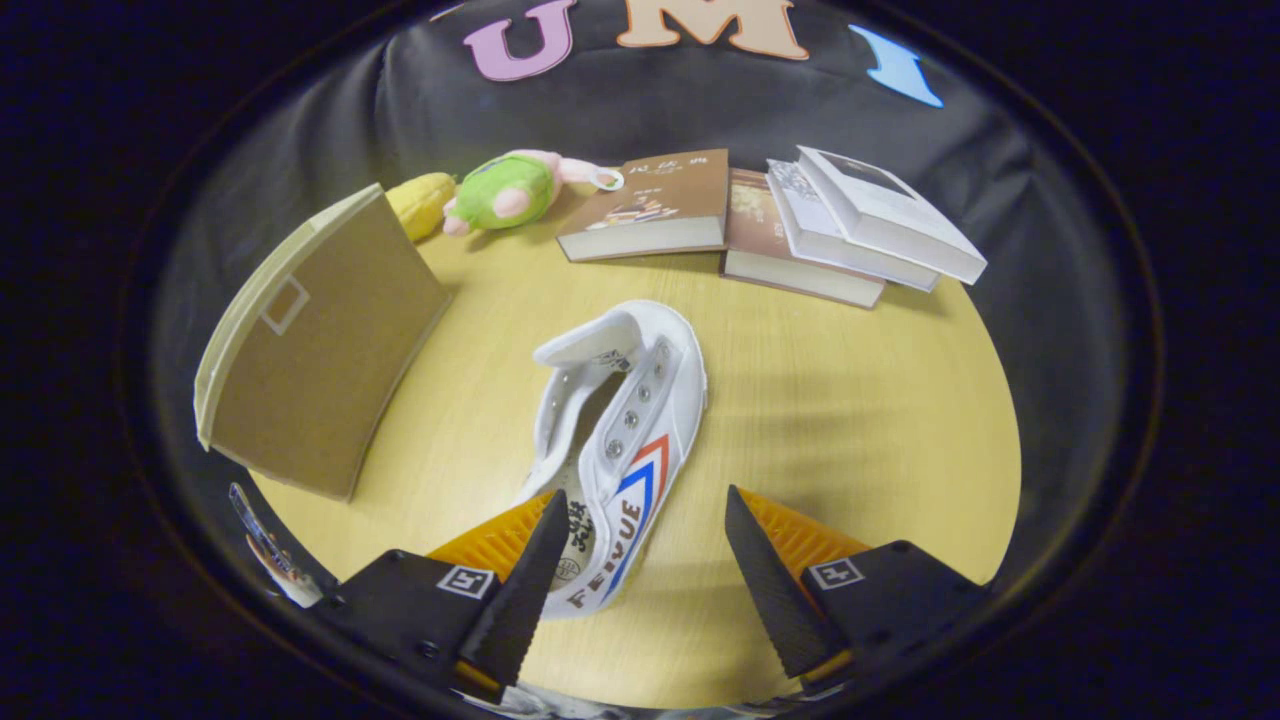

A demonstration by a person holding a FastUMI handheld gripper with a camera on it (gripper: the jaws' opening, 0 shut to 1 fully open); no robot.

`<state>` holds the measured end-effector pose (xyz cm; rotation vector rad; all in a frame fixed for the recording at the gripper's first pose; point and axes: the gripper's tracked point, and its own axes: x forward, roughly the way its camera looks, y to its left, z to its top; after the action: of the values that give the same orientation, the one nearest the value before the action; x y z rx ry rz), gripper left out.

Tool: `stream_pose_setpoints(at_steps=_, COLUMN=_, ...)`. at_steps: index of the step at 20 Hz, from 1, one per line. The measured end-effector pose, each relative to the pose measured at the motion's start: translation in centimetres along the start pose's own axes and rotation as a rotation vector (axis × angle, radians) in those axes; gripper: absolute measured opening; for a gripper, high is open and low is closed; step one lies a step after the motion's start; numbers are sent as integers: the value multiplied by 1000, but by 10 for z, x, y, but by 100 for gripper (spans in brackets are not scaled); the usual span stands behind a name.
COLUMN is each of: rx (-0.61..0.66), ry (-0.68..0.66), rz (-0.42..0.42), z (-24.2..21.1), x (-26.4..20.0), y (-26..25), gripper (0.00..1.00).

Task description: Open the storage box then place both shoes into the box .Put the left shoe in first, then the right shoe, with the right side of both shoes facing outward in a uniform manner.

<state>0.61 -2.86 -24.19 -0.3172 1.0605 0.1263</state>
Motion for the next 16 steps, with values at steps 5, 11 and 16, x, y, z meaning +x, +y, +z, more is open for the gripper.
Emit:
stream_pose_setpoints(at_steps=5, rx=46, ry=-17, rz=-48, z=14, x=25, y=-5, gripper=84)
stream_pose_setpoints(at_steps=11, rx=127, ry=-16, rz=-25, z=24, x=37, y=-1, gripper=71)
stream_pose_setpoints(at_steps=16, rx=187, ry=-48, rz=-48, z=35, x=43, y=-17, gripper=37)
